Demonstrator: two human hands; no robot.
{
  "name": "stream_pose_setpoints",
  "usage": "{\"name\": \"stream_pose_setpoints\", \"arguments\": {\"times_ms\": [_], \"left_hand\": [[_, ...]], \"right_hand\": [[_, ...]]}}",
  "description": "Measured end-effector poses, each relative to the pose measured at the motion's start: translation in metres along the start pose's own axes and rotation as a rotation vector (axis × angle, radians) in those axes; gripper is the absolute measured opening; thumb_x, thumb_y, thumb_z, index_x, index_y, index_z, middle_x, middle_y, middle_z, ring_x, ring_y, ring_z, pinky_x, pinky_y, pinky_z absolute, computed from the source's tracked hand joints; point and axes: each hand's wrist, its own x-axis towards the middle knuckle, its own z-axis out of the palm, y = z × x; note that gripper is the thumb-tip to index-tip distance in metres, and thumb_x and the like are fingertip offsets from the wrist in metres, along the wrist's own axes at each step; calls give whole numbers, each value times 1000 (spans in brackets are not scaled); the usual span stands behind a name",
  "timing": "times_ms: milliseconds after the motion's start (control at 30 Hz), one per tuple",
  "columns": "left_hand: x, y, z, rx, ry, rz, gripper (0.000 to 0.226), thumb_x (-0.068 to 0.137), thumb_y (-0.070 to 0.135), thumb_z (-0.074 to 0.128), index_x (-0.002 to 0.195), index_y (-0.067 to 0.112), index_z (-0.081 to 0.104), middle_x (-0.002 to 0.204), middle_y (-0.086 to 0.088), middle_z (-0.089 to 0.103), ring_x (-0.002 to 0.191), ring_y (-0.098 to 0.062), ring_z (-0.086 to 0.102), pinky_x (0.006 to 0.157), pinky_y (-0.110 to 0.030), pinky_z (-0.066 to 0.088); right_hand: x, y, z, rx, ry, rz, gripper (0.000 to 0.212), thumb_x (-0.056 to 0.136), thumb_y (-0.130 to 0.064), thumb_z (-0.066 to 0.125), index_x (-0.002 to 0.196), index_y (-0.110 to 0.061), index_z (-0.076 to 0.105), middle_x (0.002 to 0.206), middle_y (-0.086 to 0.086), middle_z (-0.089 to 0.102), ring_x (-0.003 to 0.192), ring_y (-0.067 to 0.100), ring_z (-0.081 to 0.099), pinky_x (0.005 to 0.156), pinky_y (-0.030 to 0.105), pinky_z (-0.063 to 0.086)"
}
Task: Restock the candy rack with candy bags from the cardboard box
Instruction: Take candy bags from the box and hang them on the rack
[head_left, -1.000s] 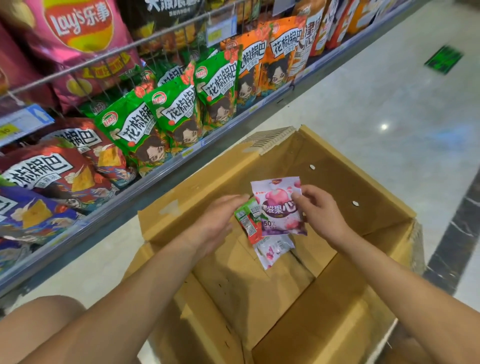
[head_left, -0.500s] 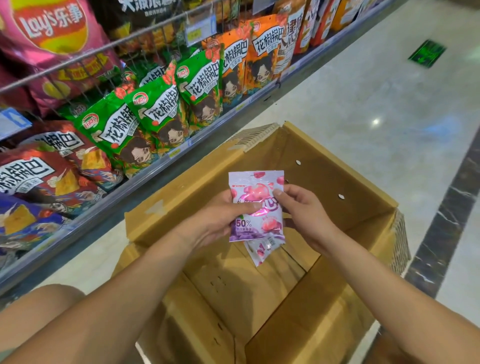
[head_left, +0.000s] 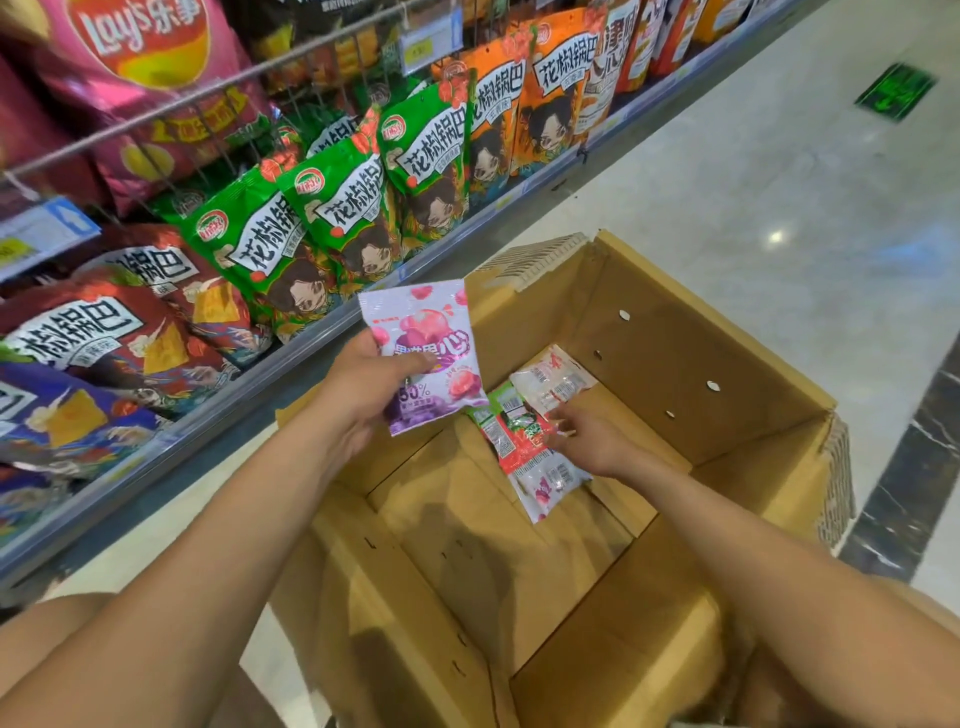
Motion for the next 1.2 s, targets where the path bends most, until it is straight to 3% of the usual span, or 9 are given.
{"name": "stream_pose_setpoints", "arguments": {"times_ms": [67, 200, 333, 400, 500, 667, 800, 1100, 1200], "left_hand": [[-1, 0, -5, -21, 18, 6, 39, 91, -4, 74, 126, 8, 63, 110, -10, 79, 94, -26, 79, 77, -37, 64], [-3, 0, -11, -21, 21, 16, 33, 92, -4, 72, 121, 10, 66, 110, -9, 80, 91, -23, 79, 69, -31, 65], [-2, -2, -14, -17, 24, 5, 31, 91, -4, 73, 117, 11, 66, 110, -9, 80, 94, -25, 79, 75, -36, 64], [-2, -4, -15, -8, 20, -3, 34, 91, -2, 74, 121, 11, 66, 110, -9, 80, 95, -26, 79, 80, -39, 62], [-2, -5, -17, 28, 10, -15, 29, 92, 1, 74, 117, 13, 67, 110, -7, 80, 91, -22, 79, 78, -39, 61], [-5, -4, -15, -28, 9, -37, 28, 95, 3, 71, 121, 11, 67, 111, -8, 80, 98, -27, 78, 93, -47, 61], [-6, -2, -14, -57, -2, -30, 30, 96, 5, 70, 125, 10, 66, 111, -9, 80, 100, -29, 78, 97, -49, 59], [-11, -2, -7, -57, -9, -24, 30, 96, 3, 69, 126, 9, 66, 112, -10, 79, 101, -30, 77, 98, -50, 59], [-11, -3, -7, -45, -12, -28, 29, 96, 3, 69, 125, 10, 66, 111, -8, 80, 100, -28, 78, 96, -49, 60]], "right_hand": [[13, 10, 11, -109, -67, 51, 60, 98, -38, 63, 152, -20, 43, 149, 3, 53, 131, 26, 54, 105, 35, 45], [29, 30, 28, -222, -260, 112, 64, 91, -37, 69, 147, -25, 40, 139, -2, 59, 120, 25, 59, 102, 36, 49], [116, 123, 70, -169, -299, 196, 109, 58, -57, 76, 151, -29, 27, 116, -5, 69, 100, 17, 68, 88, 42, 60], [100, 109, 66, -130, -261, 236, 99, 72, -42, 80, 151, -22, 23, 119, 0, 67, 105, 21, 66, 91, 39, 57], [47, 53, 49, -141, -173, 296, 73, 95, -27, 69, 150, -9, 23, 126, 10, 63, 108, 24, 63, 86, 34, 53], [51, 45, 63, -182, -13, 350, 62, 87, -39, 73, 134, -12, 43, 116, 6, 61, 98, 22, 63, 84, 37, 57], [50, 42, 73, -341, 130, 366, 52, 89, -41, 65, 128, -14, 45, 120, 8, 59, 103, 26, 58, 81, 38, 50], [53, 51, 70, -285, 139, 357, 46, 86, -39, 73, 121, -19, 50, 116, 5, 61, 103, 26, 60, 85, 39, 54], [54, 51, 67, -209, 118, 363, 42, 83, -35, 76, 112, -18, 50, 101, 1, 65, 91, 22, 64, 84, 40, 58]]}}
